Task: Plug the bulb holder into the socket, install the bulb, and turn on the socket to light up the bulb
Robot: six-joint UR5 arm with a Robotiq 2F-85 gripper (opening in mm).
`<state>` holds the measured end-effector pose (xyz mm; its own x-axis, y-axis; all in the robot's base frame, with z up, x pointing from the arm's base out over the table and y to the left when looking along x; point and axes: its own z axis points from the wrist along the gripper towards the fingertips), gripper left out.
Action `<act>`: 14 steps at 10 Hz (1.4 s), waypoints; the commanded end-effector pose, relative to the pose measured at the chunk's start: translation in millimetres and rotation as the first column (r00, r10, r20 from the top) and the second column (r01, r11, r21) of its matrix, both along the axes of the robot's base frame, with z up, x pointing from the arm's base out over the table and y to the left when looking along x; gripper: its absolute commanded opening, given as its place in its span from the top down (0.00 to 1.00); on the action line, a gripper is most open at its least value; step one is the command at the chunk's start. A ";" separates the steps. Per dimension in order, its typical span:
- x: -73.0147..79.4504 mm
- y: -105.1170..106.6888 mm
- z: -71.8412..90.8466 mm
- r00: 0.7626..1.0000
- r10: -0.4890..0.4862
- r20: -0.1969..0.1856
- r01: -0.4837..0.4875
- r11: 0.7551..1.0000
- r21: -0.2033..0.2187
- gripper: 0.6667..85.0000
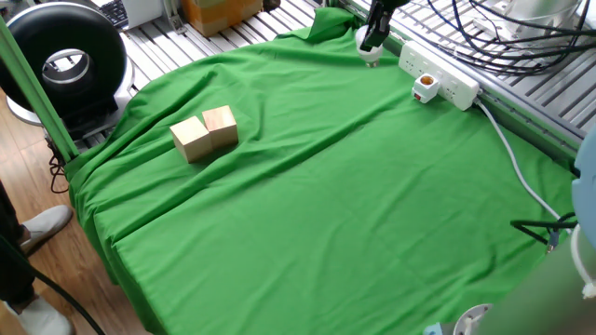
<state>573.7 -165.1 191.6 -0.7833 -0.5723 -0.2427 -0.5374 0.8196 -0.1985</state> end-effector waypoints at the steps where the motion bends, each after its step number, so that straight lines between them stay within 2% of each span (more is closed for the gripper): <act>1: -7.6 11.2 -0.2 0.992 -0.124 0.031 0.122 0.991 0.049 1.00; 3: -10.0 -24.5 5.8 0.998 -0.051 0.036 0.051 0.999 0.010 1.00; 6: -14.6 -69.8 9.9 0.998 0.046 0.050 -0.047 0.998 0.034 1.00; 8: -18.7 -92.8 -1.3 0.992 0.098 0.083 -0.103 0.993 0.057 1.00; 10: -21.0 -111.1 -7.2 0.983 0.142 0.114 -0.147 0.989 0.031 1.00; 12: -18.5 -119.1 -6.5 0.984 0.131 0.120 -0.132 0.991 0.003 1.00; 13: -18.4 -123.7 -6.6 0.990 0.074 0.119 -0.076 0.997 0.010 1.00; 14: -12.9 -126.9 -4.0 0.989 0.030 0.142 -0.032 0.999 0.016 1.00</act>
